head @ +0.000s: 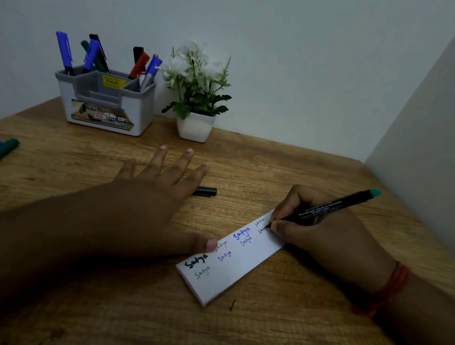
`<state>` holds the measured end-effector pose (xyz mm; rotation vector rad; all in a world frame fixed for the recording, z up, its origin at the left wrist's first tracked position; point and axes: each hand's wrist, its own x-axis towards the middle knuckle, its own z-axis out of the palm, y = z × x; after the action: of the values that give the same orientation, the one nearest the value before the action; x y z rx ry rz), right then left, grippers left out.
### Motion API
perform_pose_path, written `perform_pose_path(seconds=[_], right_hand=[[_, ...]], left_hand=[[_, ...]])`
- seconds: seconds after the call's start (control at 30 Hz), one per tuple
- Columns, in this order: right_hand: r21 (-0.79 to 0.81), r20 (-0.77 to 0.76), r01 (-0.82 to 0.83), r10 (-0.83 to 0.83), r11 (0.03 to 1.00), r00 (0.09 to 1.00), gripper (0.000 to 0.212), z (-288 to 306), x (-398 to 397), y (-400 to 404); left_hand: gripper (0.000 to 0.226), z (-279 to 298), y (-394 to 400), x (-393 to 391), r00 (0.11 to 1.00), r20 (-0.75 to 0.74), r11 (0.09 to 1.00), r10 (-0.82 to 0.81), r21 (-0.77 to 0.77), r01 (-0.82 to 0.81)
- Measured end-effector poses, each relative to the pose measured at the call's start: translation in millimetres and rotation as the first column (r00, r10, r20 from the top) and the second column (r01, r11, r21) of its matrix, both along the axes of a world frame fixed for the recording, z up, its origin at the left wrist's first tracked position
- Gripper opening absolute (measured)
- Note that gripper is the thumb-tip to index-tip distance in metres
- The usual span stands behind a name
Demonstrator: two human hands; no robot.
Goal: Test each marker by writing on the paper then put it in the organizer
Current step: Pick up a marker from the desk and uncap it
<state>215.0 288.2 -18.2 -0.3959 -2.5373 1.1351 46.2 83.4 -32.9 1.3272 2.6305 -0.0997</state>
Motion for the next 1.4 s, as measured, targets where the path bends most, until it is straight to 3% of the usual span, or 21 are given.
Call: perform_pose_path(seconds=[0.73, 0.97, 1.17, 1.3, 1.4], right_hand=[[0.014, 0.008, 0.022, -0.022, 1.000, 1.000, 0.014, -1.0, -1.6, 1.6], [-0.132, -0.084, 0.055, -0.067, 0.990, 0.994, 0.009, -2.8, -1.3, 7.1], [-0.174, -0.203, 0.050, -0.086, 0.983, 0.975, 0.008, 1.3, -1.2, 5.6], [-0.217, -0.220, -0.009, -0.040, 0.976, 0.975, 0.014, 3.5, -2.6, 2.7], [-0.250, -0.189, -0.048, 0.000, 0.967, 0.982, 0.018, 4.9, -2.9, -0.1]], left_hand=[[0.119, 0.3, 1.2, 0.7, 1.000, 0.005, 1.000, 0.004, -0.014, -0.004], [0.117, -1.0, 0.4, 0.5, 1.000, 0.006, 1.000, -0.016, 0.003, 0.016], [0.102, 3.0, 2.2, -9.0, 0.999, 0.028, 0.986, 0.016, 0.166, -0.020], [0.074, 9.6, 3.8, -17.1, 0.999, 0.009, 0.924, 0.053, 0.379, -0.052], [0.050, 8.6, 8.7, -18.3, 0.999, -0.015, 0.895, 0.033, 0.446, -0.023]])
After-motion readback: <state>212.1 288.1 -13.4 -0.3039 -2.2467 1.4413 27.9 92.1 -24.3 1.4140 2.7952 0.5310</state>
